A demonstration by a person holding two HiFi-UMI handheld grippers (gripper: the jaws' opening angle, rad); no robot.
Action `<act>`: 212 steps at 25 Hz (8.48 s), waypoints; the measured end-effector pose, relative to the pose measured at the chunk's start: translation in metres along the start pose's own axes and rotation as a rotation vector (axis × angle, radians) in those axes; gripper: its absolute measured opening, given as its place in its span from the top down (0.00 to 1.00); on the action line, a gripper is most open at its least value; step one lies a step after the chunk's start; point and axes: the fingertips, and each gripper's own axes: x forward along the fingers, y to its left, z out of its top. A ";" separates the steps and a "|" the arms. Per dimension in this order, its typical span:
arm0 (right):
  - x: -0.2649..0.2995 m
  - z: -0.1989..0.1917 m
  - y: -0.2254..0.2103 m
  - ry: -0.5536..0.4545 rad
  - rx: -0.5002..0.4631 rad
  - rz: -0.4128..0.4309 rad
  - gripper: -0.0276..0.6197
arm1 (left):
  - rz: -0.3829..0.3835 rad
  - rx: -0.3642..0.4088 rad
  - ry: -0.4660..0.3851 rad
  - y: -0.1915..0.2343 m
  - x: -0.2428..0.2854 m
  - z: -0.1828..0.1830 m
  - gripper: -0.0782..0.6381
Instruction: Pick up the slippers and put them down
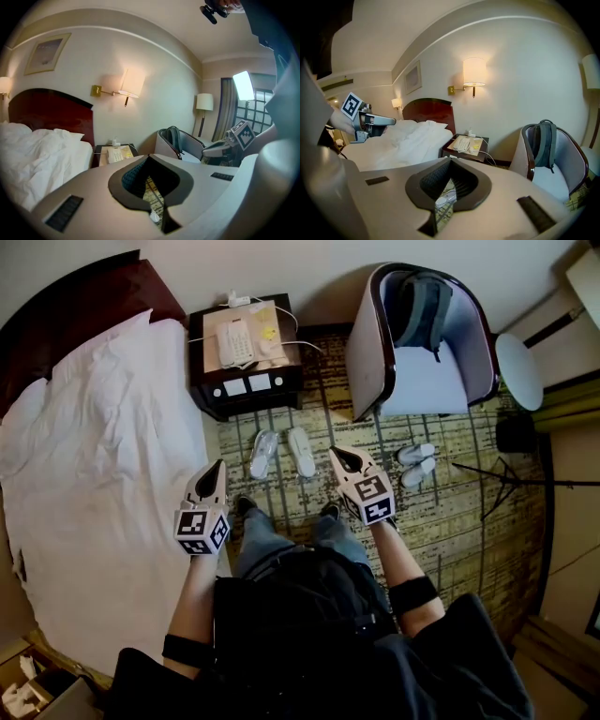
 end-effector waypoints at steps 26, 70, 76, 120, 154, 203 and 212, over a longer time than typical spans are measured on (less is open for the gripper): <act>-0.001 -0.024 -0.024 0.034 0.056 -0.038 0.95 | -0.062 0.043 -0.001 -0.010 0.023 0.006 0.89; 0.189 -0.362 -0.093 0.270 0.600 -0.001 0.44 | -0.321 0.240 0.183 -0.029 0.226 -0.203 0.89; 0.257 -0.469 -0.114 0.328 0.649 0.074 0.43 | -0.335 0.241 0.196 -0.044 0.298 -0.311 0.89; 0.492 -0.763 -0.117 0.329 0.844 0.332 0.75 | -0.373 0.194 0.269 -0.008 0.495 -0.644 0.89; 0.563 -0.557 -0.129 0.175 0.611 0.398 0.78 | -0.188 0.166 0.144 0.099 0.506 -0.565 0.89; 0.699 -0.413 -0.224 -0.006 0.155 -0.303 0.50 | -0.078 0.203 0.004 0.188 0.535 -0.538 0.89; 0.646 -0.403 -0.195 0.013 0.151 -0.244 0.66 | -0.096 0.178 0.062 0.170 0.509 -0.513 0.89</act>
